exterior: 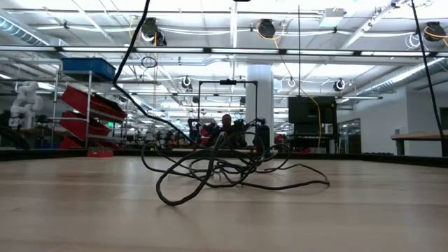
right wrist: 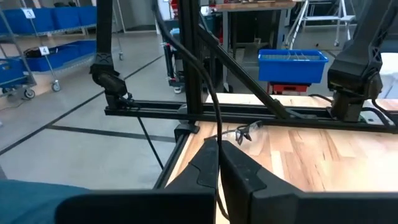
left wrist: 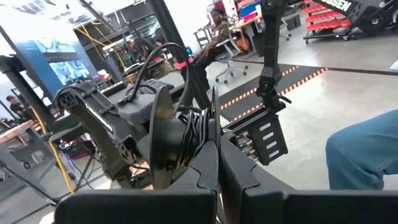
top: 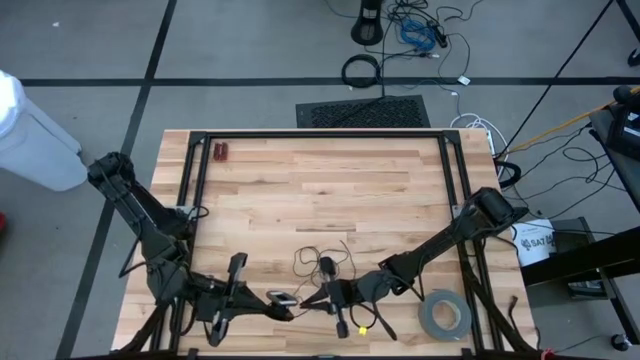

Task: Coil cords
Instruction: Coil the black wire on the spool

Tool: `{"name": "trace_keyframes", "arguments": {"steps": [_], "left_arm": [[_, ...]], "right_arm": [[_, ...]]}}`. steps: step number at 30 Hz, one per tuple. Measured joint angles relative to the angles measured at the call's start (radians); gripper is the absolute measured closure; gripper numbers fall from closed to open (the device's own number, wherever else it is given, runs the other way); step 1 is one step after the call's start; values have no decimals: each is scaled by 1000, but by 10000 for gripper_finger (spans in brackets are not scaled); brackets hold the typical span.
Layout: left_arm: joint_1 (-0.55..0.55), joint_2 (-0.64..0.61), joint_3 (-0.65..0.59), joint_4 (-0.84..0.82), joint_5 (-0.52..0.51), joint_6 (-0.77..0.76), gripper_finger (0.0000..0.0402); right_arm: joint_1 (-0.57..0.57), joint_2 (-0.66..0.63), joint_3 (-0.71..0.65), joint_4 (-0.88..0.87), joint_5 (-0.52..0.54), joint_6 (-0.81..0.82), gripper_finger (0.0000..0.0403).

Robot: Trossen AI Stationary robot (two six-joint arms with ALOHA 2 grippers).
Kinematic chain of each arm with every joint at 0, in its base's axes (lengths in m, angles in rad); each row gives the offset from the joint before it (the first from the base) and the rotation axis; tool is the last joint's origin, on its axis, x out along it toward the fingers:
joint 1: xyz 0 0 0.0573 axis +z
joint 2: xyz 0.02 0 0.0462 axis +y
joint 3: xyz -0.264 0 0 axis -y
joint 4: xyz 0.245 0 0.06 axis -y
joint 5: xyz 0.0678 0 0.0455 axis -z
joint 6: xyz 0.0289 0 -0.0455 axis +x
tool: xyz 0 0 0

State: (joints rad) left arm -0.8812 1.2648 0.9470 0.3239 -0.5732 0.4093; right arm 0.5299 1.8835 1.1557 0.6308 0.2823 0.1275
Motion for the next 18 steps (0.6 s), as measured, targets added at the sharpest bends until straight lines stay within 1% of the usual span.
{"name": "trace_keyframes", "arguments": {"steps": [5, 11, 18], "left_arm": [[-12, 0, 0, 4, 0, 18, 402], [-19, 0, 0, 11, 0, 24, 402], [-22, 0, 0, 6, 0, 19, 402]], "right_arm": [[10, -26, 0, -48, -6, 1, 402], [8, -27, 0, -73, -148, 81, 400], [25, -27, 0, -101, -153, 114, 369]]}}
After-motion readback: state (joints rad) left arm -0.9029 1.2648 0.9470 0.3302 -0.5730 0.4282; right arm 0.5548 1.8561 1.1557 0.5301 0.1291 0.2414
